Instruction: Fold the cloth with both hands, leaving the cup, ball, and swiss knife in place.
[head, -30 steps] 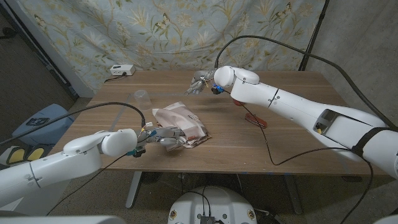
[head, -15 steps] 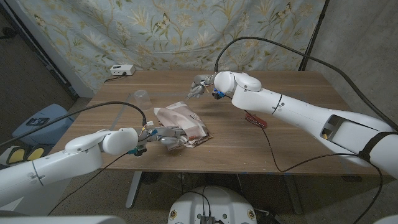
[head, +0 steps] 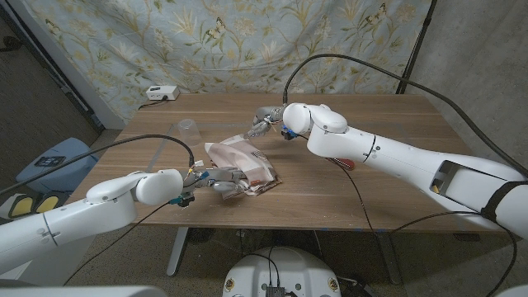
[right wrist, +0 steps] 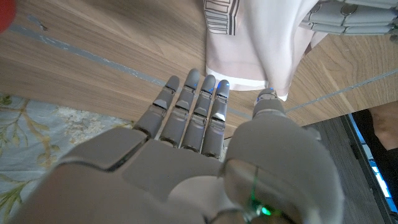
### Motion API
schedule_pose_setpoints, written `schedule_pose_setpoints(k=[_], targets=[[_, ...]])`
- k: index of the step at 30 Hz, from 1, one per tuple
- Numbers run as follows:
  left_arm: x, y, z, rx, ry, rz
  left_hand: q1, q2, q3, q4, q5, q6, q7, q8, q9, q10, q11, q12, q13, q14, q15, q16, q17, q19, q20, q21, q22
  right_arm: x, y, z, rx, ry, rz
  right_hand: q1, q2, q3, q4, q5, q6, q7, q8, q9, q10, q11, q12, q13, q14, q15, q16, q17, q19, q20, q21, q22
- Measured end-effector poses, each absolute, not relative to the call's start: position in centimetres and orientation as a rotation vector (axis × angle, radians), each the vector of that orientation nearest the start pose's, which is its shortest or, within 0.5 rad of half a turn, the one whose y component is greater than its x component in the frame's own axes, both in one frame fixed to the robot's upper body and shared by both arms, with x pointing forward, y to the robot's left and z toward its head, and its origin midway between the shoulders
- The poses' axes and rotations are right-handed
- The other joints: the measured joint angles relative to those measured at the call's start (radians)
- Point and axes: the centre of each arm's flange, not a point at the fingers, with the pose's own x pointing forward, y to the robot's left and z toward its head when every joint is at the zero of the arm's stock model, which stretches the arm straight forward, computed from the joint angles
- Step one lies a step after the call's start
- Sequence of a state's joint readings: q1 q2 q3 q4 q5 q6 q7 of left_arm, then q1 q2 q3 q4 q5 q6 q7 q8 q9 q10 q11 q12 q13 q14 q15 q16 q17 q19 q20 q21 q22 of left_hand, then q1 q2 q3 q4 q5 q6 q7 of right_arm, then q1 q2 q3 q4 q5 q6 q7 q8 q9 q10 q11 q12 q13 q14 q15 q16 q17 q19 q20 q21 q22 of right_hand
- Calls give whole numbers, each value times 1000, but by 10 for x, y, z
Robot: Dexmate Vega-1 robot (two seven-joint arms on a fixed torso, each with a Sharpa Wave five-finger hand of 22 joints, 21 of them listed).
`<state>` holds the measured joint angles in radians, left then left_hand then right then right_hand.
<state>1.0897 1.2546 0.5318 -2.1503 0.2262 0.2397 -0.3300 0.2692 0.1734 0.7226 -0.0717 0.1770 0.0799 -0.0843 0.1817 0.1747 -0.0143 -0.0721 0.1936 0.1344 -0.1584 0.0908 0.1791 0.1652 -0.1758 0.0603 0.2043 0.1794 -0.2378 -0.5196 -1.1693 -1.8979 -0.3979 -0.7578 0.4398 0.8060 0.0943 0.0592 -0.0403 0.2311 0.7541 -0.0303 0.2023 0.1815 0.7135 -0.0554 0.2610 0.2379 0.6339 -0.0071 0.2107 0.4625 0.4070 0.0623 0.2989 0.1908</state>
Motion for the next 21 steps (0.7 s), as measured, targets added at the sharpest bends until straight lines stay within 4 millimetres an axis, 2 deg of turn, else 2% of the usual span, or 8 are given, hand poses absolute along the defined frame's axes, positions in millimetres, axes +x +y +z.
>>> schedule_pose_setpoints(k=[8,14,21], targets=[[505,252,-105,1528,-209,-555,4,-4,0,0,0,0,0,0,0,0,0,-1,0,0,0,0,0,-2,-2,0,0,559,11,48,-1530,-377,441,-42,34,4,28,-8,-21,-3,-11,0,-14,3,-22,-15,-30,9,-7,-8,-26,6,-18,0],[505,252,-105,1528,-210,-555,4,-4,-4,-4,0,1,1,-1,0,0,0,-2,0,0,0,0,0,-2,-2,3,-1,557,16,37,-1546,-365,461,-51,43,3,35,-15,-35,0,-11,0,-23,5,-36,-23,-41,17,-11,-13,-35,4,-22,-1],[505,250,-105,1528,-215,-554,4,-4,-4,-4,0,6,-5,-4,0,0,0,-7,1,0,0,0,0,-4,-3,3,-1,559,19,26,-1554,-355,477,-55,47,4,37,-15,-49,0,-11,0,-34,5,-47,-29,-57,11,-11,-19,-40,-2,-22,-5]])
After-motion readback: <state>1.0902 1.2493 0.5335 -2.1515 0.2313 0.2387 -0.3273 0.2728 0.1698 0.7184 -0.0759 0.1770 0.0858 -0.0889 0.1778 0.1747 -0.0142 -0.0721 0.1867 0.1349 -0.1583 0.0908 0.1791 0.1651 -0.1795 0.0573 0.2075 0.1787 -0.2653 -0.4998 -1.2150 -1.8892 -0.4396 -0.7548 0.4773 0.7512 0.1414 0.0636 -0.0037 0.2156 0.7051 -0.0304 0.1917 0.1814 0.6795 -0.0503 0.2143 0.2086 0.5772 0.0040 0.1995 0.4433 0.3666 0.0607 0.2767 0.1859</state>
